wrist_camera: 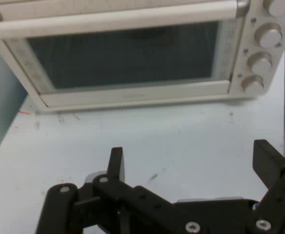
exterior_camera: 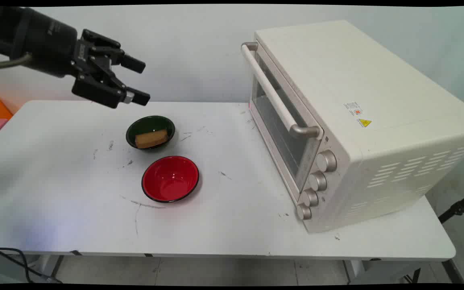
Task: Open the oven
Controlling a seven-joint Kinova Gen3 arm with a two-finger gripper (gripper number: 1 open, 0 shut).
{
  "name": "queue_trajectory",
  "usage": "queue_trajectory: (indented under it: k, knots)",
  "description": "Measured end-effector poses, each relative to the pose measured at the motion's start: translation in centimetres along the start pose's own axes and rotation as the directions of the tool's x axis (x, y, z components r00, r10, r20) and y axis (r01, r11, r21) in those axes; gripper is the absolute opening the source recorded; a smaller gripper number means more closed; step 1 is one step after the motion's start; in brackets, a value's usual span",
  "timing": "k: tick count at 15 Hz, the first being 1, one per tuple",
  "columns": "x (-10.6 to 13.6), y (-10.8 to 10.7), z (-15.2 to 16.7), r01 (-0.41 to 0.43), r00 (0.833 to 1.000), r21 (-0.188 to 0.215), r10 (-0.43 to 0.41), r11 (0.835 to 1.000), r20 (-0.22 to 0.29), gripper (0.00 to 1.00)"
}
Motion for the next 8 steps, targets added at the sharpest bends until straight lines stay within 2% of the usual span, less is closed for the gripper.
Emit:
queue_trajectory:
  k: [5,8]
  knots:
    - [4.5,0.0,1.0,-0.002,1.000,0.030,0.003,1.000,-0.024,1.00]
    - [8.3,0.0,2.9,0.005,0.999,0.052,-0.004,0.999,-0.033,1.00]
